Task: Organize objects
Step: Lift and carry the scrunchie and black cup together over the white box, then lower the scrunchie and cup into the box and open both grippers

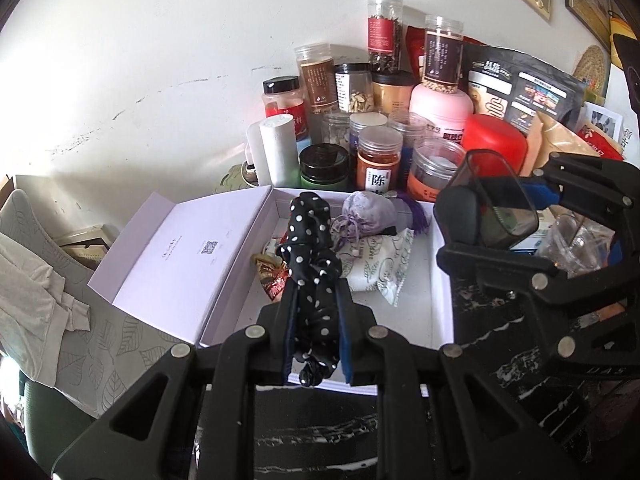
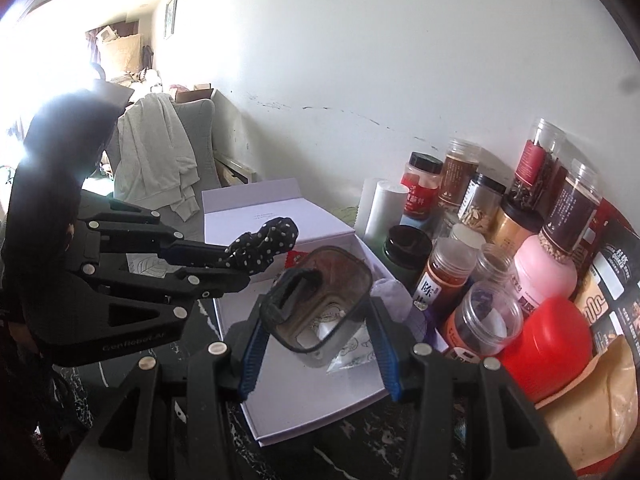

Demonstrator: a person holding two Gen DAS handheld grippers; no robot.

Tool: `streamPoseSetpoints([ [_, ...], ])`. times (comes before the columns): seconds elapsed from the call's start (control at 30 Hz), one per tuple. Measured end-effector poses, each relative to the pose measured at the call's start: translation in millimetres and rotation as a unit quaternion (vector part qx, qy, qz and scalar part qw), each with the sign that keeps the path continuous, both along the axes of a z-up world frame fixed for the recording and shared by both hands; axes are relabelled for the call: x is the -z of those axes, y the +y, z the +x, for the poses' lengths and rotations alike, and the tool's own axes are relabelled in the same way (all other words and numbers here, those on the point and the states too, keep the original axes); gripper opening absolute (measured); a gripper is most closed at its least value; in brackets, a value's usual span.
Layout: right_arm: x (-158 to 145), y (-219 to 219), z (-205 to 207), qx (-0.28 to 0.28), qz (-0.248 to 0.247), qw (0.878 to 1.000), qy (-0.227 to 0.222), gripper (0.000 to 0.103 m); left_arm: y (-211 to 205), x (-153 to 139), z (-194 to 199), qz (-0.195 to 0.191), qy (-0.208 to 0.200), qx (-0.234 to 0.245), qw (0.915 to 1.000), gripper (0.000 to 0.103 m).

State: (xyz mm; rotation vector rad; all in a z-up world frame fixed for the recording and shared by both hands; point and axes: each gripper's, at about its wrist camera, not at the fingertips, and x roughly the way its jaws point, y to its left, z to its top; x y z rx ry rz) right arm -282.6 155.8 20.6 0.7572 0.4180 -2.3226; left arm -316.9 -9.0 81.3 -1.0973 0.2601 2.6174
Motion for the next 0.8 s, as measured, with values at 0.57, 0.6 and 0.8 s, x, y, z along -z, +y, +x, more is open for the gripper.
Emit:
streamPoseSetpoints([
  [0.57,34.7,-13.2,-81.9,0.032,0.004,0.999,-0.031,0.048,9.2,56.2,-89.0,-0.002,-0.035,0.008,0.9994,0.016],
  [0.6,37.6,-13.7,-86.7,0.034,0.003,0.999,-0.034,0.048,9.8,57.5,-92.0,-0.001,-0.035,0.009,0.9993,0.016],
  [0.8,53.4,-14.4,-110.3,0.046,0.006,0.998,-0.053,0.048,15.5,62.0,-107.3,0.001,-0.039,0.017,0.9991,0.016],
])
